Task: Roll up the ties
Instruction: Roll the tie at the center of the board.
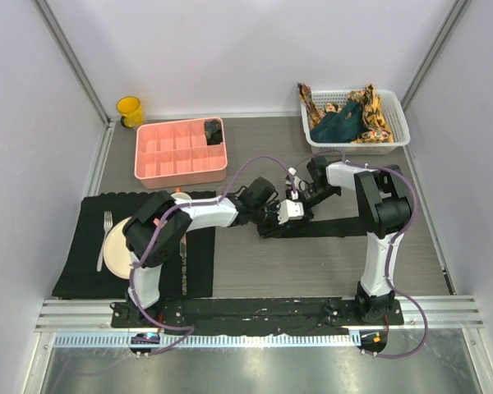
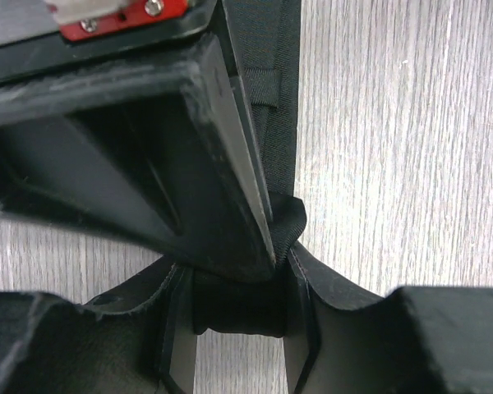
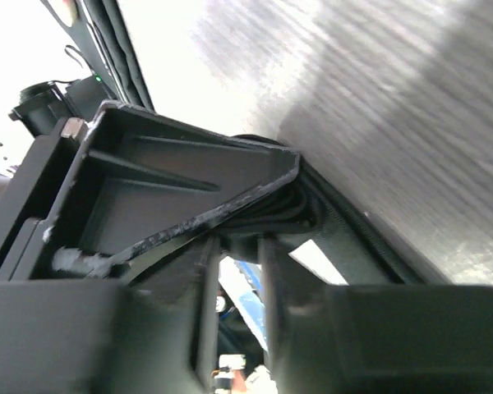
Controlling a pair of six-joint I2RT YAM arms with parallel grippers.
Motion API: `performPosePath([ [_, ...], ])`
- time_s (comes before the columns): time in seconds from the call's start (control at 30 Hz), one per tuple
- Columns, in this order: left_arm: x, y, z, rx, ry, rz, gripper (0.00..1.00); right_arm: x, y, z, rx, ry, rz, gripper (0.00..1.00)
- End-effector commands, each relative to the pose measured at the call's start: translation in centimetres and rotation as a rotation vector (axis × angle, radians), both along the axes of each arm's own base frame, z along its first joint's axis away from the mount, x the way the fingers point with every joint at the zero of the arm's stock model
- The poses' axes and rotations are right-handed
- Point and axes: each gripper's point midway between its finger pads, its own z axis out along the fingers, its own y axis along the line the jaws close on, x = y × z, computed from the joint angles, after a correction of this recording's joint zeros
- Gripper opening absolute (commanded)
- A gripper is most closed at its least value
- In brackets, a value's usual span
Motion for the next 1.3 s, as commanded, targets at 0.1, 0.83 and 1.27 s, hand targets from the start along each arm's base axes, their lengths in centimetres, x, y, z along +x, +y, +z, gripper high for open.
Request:
performPosePath([
  [0.1,-2.5,3.5,-4.3,0.177,0.109,-0.004,0.27,1.3,-1.6,-3.9,-0.149,-0.04,0.006,0.08],
  [0.83,0.8,-2.7,3.4,-0.26,0.002,0.031,0.79,0.9,-8.1,-9.6,-0.369,0.012,-0.053,0.01],
  [1.27,0.6,-4.6,0.4,-0.179,-0.018,-0.04,0.6,0.6,-7.2,-9.0,-0.317,0.037,-0.037,0.01],
])
